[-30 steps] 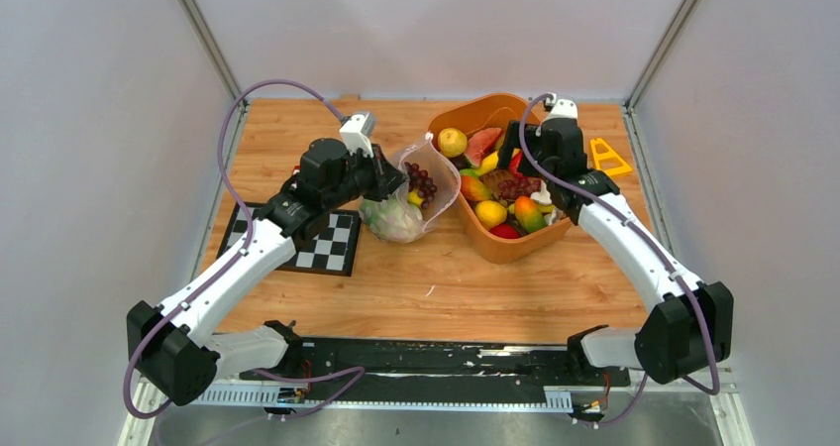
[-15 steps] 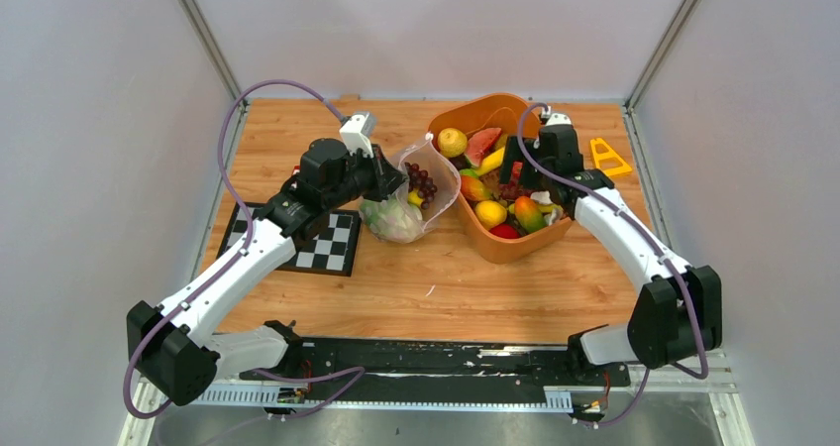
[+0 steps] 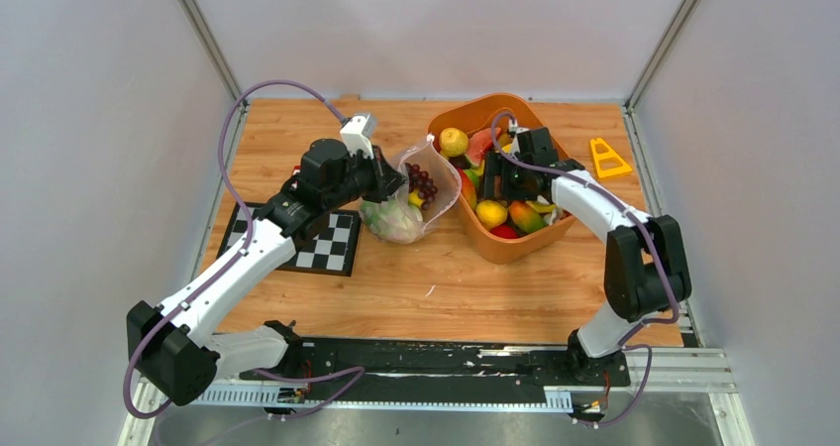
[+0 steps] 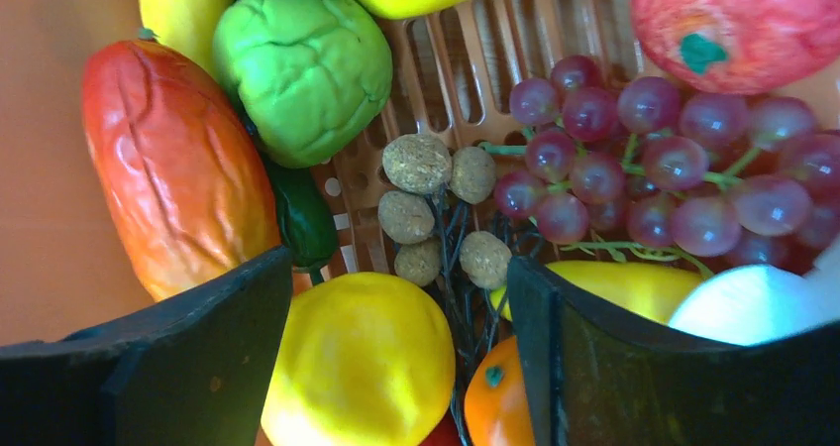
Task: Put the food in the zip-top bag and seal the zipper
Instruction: Pick up the fake fruit from the bin.
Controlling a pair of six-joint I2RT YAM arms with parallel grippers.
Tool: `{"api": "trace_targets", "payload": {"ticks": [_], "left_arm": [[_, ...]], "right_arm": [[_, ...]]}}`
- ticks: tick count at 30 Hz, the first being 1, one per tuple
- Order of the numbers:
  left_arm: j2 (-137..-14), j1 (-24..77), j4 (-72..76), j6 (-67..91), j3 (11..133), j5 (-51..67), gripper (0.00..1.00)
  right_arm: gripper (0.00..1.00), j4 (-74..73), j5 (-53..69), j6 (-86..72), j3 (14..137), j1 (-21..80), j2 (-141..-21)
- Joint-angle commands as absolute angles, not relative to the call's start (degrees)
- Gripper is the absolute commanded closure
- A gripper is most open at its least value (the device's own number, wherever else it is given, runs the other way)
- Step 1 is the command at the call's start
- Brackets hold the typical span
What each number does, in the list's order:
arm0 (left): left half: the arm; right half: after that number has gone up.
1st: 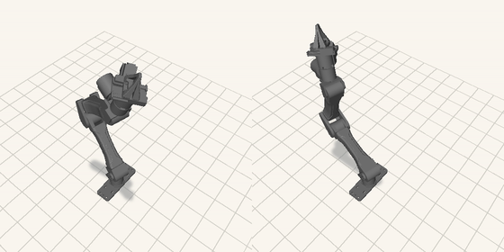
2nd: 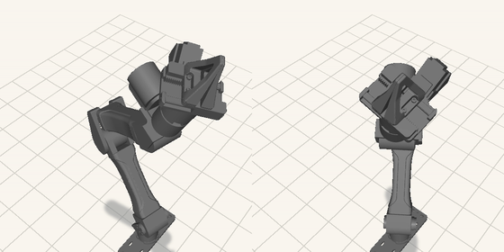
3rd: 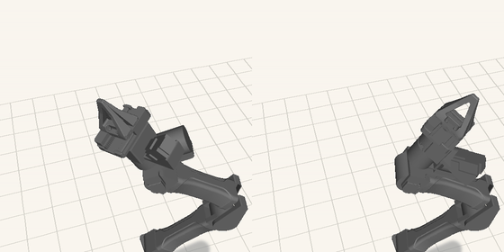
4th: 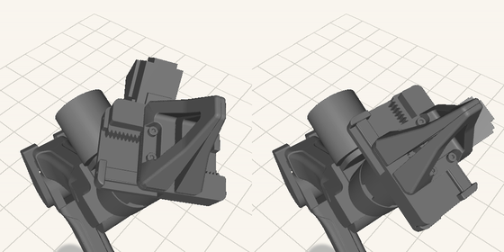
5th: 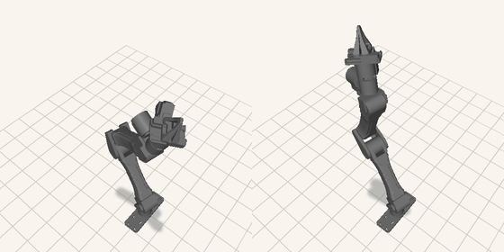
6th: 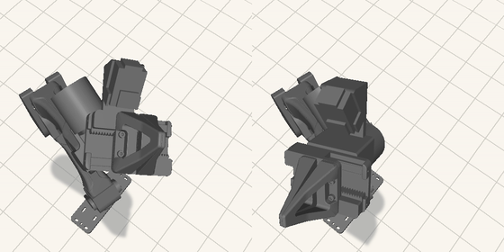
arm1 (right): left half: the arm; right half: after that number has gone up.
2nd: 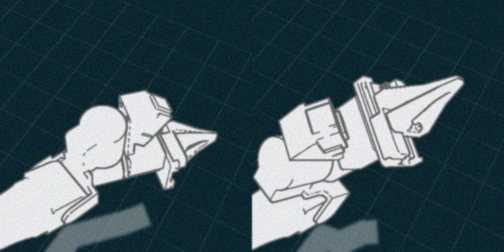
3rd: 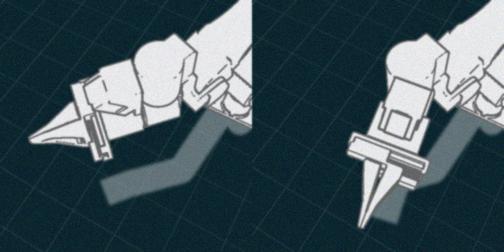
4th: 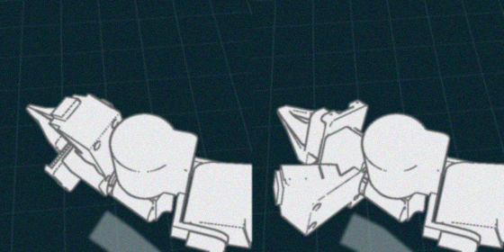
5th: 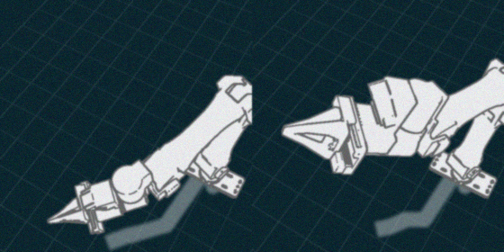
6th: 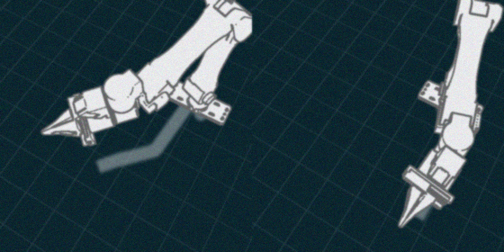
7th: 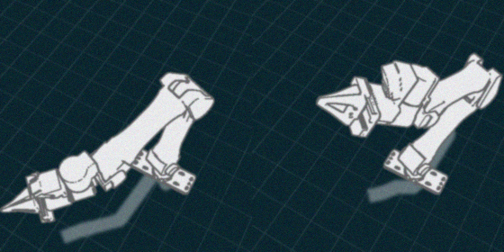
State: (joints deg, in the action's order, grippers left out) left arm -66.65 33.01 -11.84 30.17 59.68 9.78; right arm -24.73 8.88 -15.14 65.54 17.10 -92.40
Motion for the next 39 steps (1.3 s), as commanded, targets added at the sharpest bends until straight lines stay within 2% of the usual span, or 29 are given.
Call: {"api": "trace_targets", "payload": {"ticks": [1,4,8,11,15,19,26,29,35,39], "left_arm": [[-65.9,32.9,-11.3,28.6,61.7,9.2,1.00],[-65.8,32.9,-11.4,28.4,61.7,9.0,1.00],[-65.4,32.9,-11.5,28.3,61.5,8.8,1.00],[-65.4,32.9,-11.3,28.4,61.3,8.6,1.00],[-65.4,33.0,-11.2,28.6,61.1,8.9,1.00],[-64.8,33.0,-11.1,28.8,60.7,8.7,1.00],[-64.5,33.0,-11.3,28.7,60.9,8.5,1.00],[-64.4,33.0,-11.5,28.7,60.7,8.1,1.00],[-64.9,32.9,-11.3,28.5,61.2,7.9,1.00],[-65.2,32.9,-11.6,28.5,61.6,7.8,1.00]], "right_arm": [[0.28,-25.7,14.2,-13.7,68.5,17.1,-95.7],[0.47,-21.7,6.9,-16.9,64.7,16.9,-93.2],[0.57,-17.2,5.9,-18.3,60.0,15.8,-88.1],[0.59,-16.7,4.9,-17.9,59.3,15.4,-86.0],[0.55,-16.2,1.8,-18.6,58.9,14.7,-83.4],[0.41,-15.0,1.8,-19.1,59.4,14.4,-83.2],[0.31,-18.5,2.8,-18.0,64.6,14.4,-87.5],[0.20,-19.1,4.8,-15.4,64.9,14.3,-88.1],[0.20,-24.2,26.2,-9.3,68.9,14.7,-93.3],[0.17,-30.3,23.8,-4.0,70.3,17.2,-94.7]]}}
